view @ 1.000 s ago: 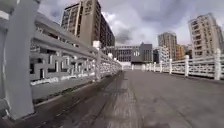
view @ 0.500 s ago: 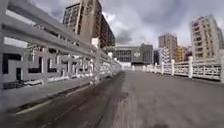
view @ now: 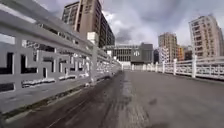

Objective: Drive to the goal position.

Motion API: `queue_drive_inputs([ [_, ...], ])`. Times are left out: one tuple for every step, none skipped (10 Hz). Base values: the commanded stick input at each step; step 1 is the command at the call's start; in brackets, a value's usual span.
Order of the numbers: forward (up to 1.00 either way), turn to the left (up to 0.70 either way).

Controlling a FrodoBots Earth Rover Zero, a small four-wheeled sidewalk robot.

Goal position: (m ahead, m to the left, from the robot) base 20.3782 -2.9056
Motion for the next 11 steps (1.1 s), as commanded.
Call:
queue_drive_inputs([
  [0.7, 0.0],
  [0.7, 0.0],
  [0.7, 0.0],
  [0.7, 0.0],
  [0.7, -0.04],
  [0.7, -0.14],
  [0.7, -0.14],
  [0.7, 0.0],
  [0.7, 0.0],
  [0.7, 0.0],
  [0.7, 0.0],
])
